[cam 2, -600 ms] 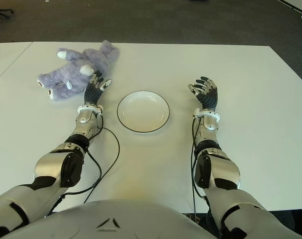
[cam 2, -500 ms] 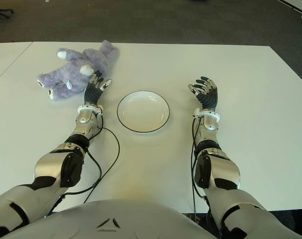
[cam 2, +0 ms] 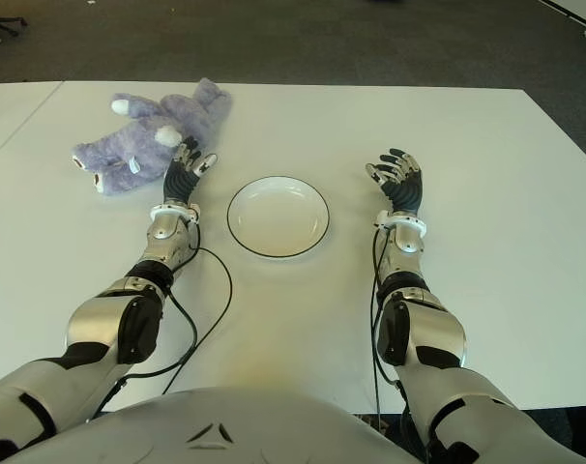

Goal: Put the doll into the plate.

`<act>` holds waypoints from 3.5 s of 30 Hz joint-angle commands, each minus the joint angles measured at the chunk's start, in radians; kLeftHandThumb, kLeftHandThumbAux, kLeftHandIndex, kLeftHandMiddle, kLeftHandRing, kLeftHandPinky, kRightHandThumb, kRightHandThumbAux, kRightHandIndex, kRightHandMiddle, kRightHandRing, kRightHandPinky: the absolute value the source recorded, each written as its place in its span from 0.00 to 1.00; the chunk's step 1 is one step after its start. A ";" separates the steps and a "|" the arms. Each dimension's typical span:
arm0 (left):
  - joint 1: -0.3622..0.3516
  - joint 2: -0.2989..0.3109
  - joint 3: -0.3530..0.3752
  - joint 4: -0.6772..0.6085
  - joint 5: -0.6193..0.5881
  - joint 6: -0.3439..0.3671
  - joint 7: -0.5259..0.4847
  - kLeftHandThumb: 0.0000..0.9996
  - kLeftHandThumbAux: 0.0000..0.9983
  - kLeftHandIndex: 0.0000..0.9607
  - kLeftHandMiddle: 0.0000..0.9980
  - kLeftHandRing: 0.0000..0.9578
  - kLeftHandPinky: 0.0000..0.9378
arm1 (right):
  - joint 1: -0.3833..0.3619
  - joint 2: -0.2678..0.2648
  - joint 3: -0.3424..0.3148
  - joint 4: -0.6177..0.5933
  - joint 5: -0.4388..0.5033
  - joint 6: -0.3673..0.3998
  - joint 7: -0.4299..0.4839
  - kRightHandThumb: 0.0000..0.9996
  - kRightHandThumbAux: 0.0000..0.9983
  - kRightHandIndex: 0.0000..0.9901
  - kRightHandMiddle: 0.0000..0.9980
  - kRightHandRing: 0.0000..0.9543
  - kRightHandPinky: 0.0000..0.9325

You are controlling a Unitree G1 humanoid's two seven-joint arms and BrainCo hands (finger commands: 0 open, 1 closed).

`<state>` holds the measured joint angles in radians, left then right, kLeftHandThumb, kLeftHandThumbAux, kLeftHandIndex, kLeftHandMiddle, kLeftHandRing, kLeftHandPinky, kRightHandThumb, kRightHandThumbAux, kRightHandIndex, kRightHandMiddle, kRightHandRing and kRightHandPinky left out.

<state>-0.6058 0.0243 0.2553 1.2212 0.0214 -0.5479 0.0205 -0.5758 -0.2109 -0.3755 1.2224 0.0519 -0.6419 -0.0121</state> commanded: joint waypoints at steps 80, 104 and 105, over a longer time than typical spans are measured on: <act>0.467 0.197 -0.638 -0.859 0.956 0.423 0.888 0.31 0.57 0.00 0.04 0.03 0.00 | 0.202 0.106 0.007 0.123 0.001 0.141 -0.018 0.17 0.85 0.26 0.32 0.36 0.36; 0.459 0.335 -0.507 -1.002 0.991 0.725 0.796 0.20 0.42 0.00 0.00 0.00 0.00 | 0.201 0.109 0.006 0.125 0.001 0.142 -0.020 0.18 0.84 0.26 0.33 0.36 0.39; 0.456 0.338 -0.507 -0.995 0.990 0.724 0.801 0.20 0.42 0.00 0.00 0.00 0.00 | 0.201 0.108 0.006 0.125 0.001 0.142 -0.020 0.18 0.85 0.26 0.33 0.37 0.39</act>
<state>-0.1369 0.3453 -0.2508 0.1922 0.9948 0.1656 0.8219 -0.5752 -0.2098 -0.3721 1.2133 0.0450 -0.6402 -0.0290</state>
